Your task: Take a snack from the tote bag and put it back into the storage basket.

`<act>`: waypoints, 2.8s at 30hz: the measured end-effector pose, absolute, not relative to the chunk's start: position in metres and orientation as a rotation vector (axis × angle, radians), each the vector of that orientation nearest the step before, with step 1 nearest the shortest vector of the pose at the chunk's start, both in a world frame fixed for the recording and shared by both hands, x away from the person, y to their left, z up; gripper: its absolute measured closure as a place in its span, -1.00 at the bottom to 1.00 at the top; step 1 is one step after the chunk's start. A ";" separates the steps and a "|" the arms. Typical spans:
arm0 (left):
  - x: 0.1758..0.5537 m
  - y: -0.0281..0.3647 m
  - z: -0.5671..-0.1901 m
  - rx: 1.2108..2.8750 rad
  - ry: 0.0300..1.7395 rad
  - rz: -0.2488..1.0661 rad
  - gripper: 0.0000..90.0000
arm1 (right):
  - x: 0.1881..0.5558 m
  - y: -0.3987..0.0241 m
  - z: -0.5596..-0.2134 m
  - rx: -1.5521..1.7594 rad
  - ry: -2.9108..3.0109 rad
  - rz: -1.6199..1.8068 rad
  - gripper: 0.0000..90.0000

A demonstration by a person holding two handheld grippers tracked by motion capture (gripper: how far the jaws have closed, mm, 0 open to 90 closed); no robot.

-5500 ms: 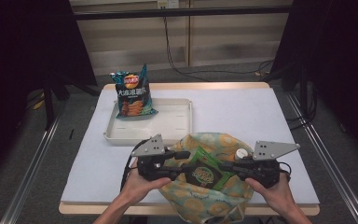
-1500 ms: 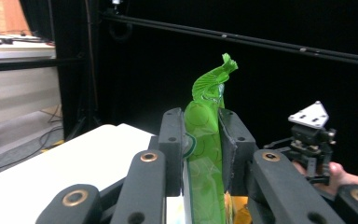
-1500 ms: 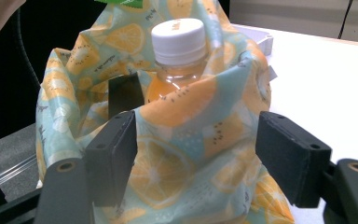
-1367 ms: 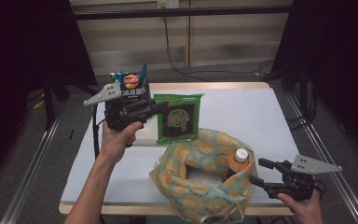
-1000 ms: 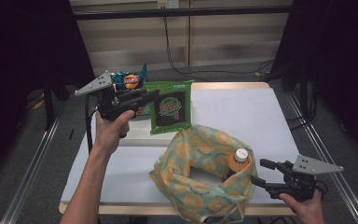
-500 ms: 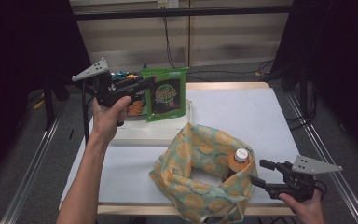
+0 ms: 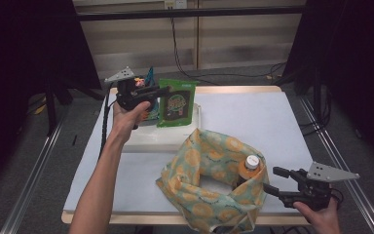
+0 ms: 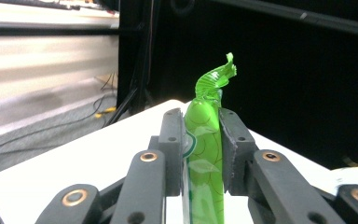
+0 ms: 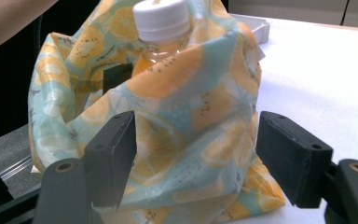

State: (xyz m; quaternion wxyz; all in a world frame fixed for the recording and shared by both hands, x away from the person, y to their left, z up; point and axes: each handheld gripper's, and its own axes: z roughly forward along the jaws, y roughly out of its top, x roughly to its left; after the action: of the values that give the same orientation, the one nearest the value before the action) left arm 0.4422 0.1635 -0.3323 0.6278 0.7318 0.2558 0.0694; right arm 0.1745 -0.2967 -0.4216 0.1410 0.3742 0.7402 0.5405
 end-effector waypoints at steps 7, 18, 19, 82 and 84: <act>0.460 0.161 -0.359 1.679 0.633 0.164 0.64 | 0.174 -0.296 -0.422 1.076 2.145 1.564 -0.37; 0.474 0.160 -0.383 1.724 0.664 0.175 0.64 | 0.175 -0.295 -0.423 1.076 2.156 1.561 -0.37; 0.476 0.159 -0.386 1.723 0.668 0.175 0.64 | 0.175 -0.295 -0.423 1.077 2.156 1.560 -0.37; 0.521 0.150 -0.415 1.835 0.897 0.361 -0.16 | 0.174 -0.294 -0.427 1.053 2.190 1.577 -0.40; 0.521 0.149 -0.407 1.814 0.889 0.361 -0.18 | 0.174 -0.294 -0.427 1.058 2.194 1.576 -0.40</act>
State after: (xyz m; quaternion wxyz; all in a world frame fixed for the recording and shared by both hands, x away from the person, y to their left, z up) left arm 0.5206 0.1488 -0.4075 0.5181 0.7560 0.3706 0.1506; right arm 0.1740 -0.2937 -0.4269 0.1197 0.3621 0.7508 0.5393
